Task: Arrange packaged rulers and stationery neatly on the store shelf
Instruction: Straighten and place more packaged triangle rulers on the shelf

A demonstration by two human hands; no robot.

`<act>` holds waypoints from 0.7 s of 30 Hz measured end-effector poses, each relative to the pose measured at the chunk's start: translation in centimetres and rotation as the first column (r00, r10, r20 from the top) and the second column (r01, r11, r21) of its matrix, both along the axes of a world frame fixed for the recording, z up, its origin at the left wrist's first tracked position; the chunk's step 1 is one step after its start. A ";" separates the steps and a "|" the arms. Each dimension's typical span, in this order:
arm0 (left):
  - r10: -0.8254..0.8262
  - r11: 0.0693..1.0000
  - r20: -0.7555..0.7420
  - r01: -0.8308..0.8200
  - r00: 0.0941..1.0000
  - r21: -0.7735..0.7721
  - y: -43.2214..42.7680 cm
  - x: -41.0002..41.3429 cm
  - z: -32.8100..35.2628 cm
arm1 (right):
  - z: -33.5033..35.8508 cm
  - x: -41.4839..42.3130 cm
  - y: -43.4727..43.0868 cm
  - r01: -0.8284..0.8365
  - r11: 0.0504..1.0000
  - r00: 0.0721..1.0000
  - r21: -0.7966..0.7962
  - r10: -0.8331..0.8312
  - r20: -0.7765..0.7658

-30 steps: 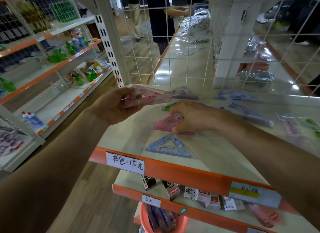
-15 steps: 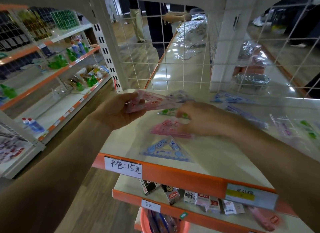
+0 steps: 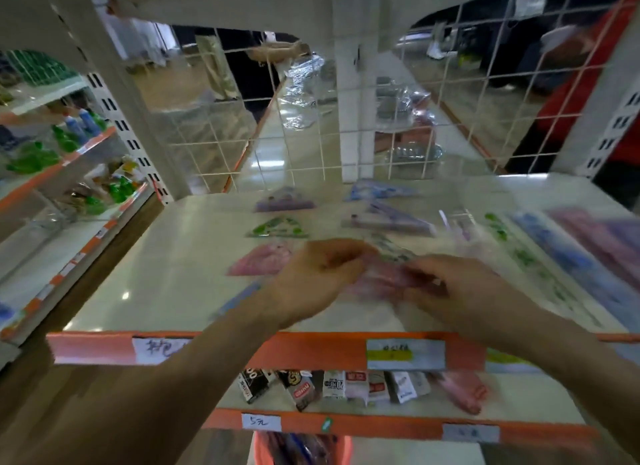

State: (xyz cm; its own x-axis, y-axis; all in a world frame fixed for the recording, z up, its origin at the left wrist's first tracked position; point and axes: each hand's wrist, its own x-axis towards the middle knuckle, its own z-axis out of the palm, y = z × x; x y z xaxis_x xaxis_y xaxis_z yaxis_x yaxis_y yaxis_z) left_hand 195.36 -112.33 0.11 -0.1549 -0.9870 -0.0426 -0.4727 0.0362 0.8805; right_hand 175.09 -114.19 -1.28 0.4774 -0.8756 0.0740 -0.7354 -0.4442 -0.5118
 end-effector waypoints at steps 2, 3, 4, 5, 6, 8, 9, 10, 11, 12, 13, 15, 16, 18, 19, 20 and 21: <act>0.012 0.999 0.105 -0.008 0.994 -0.037 0.5 -0.8 -0.3 | -0.7 -0.4 0.5 0.003 0.998 1.000 -0.068 -0.003 0.000; 0.024 0.998 0.098 -0.019 0.995 -0.059 0.7 -1.2 -0.4 | -0.7 -0.6 0.5 0.014 0.994 1.000 -0.107 -0.015 -0.010; 0.038 0.997 0.093 -0.031 0.995 -0.077 0.8 -1.5 -0.6 | -0.7 -0.7 0.6 0.023 0.989 0.999 -0.148 -0.027 -0.025; 0.052 0.995 0.089 -0.044 0.995 -0.086 0.9 -1.8 -0.7 | -0.8 -0.7 0.7 0.027 0.980 0.999 -0.198 -0.034 -0.033; 0.065 0.993 0.082 -0.057 0.994 -0.100 1.1 -2.1 -1.0 | -0.8 -0.7 0.8 0.026 0.968 0.999 -0.249 -0.037 -0.039; 0.079 0.990 0.057 -0.071 0.995 -0.123 1.6 -2.7 -1.5 | -1.1 -0.5 1.0 0.028 0.951 0.998 -0.308 -0.044 -0.046; 0.081 0.989 0.065 -0.072 0.995 -0.127 1.8 -3.0 -1.6 | -1.2 -0.4 1.1 0.032 0.950 0.998 -0.311 -0.048 -0.046; 0.085 0.989 0.075 -0.075 0.994 -0.126 2.0 -3.2 -1.7 | -1.3 -0.3 1.2 0.037 0.950 0.998 -0.309 -0.053 -0.042; 0.090 0.990 0.064 -0.082 0.994 -0.117 2.0 -3.3 -1.8 | -1.3 -0.2 1.3 0.039 0.952 0.998 -0.304 -0.054 -0.040; 0.094 0.990 0.045 -0.089 0.995 -0.108 2.0 -3.3 -1.7 | -1.3 -0.2 1.4 0.039 0.951 0.998 -0.307 -0.054 -0.038; 0.094 0.991 0.023 -0.091 0.995 -0.096 2.0 -3.4 -1.6 | -1.4 -0.1 1.6 0.042 0.947 0.998 -0.317 -0.056 -0.034; 0.080 0.993 0.042 -0.076 0.996 -0.092 2.0 -3.7 -1.4 | -1.5 0.0 1.8 0.058 0.949 0.998 -0.311 -0.065 -0.015; 0.072 0.993 0.075 -0.064 0.995 -0.097 1.9 -3.8 -1.4 | -1.5 0.1 1.9 0.061 0.951 0.998 -0.304 -0.067 -0.007; 0.067 0.995 0.114 -0.058 0.991 -0.082 2.0 -4.0 -1.4 | -1.7 0.1 1.9 0.059 0.953 0.998 -0.298 -0.065 -0.010; 0.067 0.996 0.111 -0.059 0.992 -0.070 2.2 -4.0 -1.3 | -1.7 0.1 2.0 0.064 0.954 0.998 -0.293 -0.070 -0.009; 0.069 0.996 0.081 -0.064 0.994 -0.061 2.3 -4.1 -1.1 | -1.6 0.0 2.0 0.068 0.958 0.997 -0.280 -0.072 -0.005; 0.090 0.995 0.010 -0.090 0.996 -0.042 2.4 -4.2 -0.8 | -1.6 0.1 2.1 0.070 0.962 0.997 -0.263 -0.072 0.002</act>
State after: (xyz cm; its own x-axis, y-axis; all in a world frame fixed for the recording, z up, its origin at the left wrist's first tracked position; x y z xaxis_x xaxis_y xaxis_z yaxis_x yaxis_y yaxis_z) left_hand 191.15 -109.93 -0.68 -0.0650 -0.9979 -0.0024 -0.4857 0.0295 0.8736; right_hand 175.17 -112.10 -2.89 0.4162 -0.8574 0.3027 -0.7735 -0.5089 -0.3778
